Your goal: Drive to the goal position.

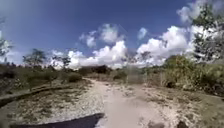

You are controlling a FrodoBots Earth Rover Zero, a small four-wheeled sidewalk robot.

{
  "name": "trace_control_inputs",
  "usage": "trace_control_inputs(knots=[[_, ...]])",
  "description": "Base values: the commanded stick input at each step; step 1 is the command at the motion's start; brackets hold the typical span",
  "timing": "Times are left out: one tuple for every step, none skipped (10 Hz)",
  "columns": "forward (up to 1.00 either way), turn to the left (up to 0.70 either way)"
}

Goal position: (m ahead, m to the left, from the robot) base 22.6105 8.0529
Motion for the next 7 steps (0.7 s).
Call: trace_control_inputs(knots=[[0.7,0.0],[0.7,0.0],[0.7,0.0],[0.7,0.0],[0.7,0.0],[0.7,0.0],[0.7,0.0]])
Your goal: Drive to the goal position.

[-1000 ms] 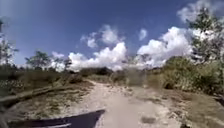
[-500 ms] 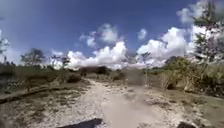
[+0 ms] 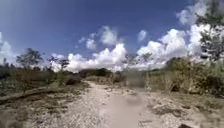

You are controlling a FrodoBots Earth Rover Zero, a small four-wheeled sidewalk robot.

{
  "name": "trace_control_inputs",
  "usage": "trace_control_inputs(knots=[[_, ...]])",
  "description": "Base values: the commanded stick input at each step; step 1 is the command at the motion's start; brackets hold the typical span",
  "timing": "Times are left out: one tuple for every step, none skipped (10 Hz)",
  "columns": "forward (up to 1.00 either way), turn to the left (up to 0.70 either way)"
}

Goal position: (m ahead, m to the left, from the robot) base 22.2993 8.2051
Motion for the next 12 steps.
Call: trace_control_inputs(knots=[[0.7,0.0],[0.7,0.0],[0.7,0.0],[0.7,0.0],[0.7,0.0],[0.7,0.0],[0.7,0.0],[0.7,0.0],[0.67,0.0],[0.61,0.0],[0.6,0.0],[0.6,0.0]])
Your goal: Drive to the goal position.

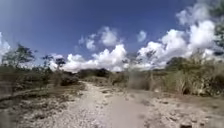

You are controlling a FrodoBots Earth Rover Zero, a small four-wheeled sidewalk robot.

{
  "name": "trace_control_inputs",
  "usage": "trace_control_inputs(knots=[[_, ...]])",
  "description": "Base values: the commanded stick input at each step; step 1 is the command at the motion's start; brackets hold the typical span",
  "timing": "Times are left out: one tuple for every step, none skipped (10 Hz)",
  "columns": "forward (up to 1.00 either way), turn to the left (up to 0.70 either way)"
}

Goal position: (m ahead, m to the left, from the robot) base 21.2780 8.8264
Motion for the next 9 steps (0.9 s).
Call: trace_control_inputs(knots=[[0.6,0.0],[0.6,0.0],[0.6,0.0],[0.6,0.0],[0.6,0.0],[0.6,0.0],[0.6,0.0],[0.6,0.0],[0.6,0.0]])
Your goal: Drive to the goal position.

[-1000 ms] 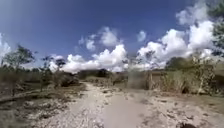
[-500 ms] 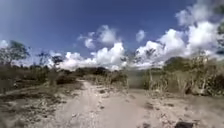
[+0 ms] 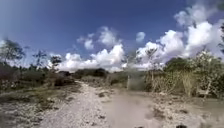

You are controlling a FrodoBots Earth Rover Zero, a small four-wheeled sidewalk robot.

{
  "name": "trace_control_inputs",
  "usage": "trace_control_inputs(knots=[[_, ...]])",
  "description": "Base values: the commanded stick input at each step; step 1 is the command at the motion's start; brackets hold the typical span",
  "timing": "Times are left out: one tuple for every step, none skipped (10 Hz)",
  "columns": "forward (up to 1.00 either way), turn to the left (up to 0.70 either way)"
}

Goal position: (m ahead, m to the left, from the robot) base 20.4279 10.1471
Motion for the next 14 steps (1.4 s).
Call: trace_control_inputs(knots=[[0.6,0.0],[0.6,0.15],[0.6,0.15],[0.6,0.15],[0.6,0.15],[0.6,0.15],[0.6,0.15],[0.6,0.0],[0.6,0.0],[0.6,0.0],[0.6,0.0],[0.6,0.0],[0.6,0.0],[0.6,0.0]])
